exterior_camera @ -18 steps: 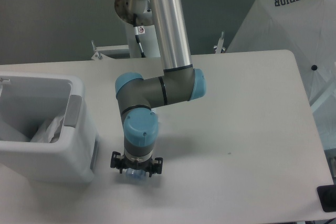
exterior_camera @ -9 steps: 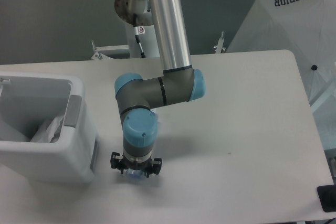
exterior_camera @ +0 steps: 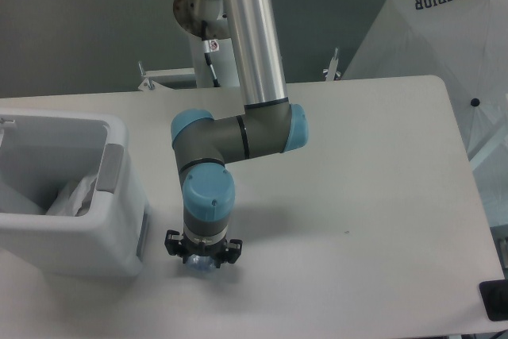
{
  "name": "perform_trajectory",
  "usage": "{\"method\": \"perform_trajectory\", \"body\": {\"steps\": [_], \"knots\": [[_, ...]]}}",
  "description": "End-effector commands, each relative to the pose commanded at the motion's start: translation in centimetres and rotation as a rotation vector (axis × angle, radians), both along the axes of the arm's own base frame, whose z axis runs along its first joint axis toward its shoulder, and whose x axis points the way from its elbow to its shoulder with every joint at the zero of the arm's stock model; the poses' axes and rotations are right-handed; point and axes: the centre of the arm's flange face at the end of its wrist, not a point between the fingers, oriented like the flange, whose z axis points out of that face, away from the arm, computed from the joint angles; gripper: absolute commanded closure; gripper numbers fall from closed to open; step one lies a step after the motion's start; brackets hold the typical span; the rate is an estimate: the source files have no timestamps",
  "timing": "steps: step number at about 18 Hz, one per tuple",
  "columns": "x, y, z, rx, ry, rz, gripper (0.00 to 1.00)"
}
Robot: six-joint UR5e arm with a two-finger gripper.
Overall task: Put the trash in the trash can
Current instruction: 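Lift the bottle and carry it over the trash bin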
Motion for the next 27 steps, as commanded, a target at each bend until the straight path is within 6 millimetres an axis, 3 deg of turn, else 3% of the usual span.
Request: {"method": "perform_trajectory", "body": {"steps": [6,10,12,22,23,25,26,27], "knots": [[0.1,-0.1,0.5,0.005,0.004,0.0,0.33],[-0.3,-0.7,4.6,0.051,0.042,0.009,0.33],[-1.0,-1.8,6.5,0.073,0.054,0.029,0.39],[-4.1,-3.3,11.7,0.138,0.11,0.079,0.4],[-5.6,-3.8,13.8,0.164,0.134,0.106,0.4],[-9.1,-5.7,21.4,0.264,0.22,0.177,0.39],[-9.8,-6.2,24.8,0.31,0.256,0.2,0.39],[-10.4,-6.3,26.6,0.34,0.269,0.228,0.39]]}}
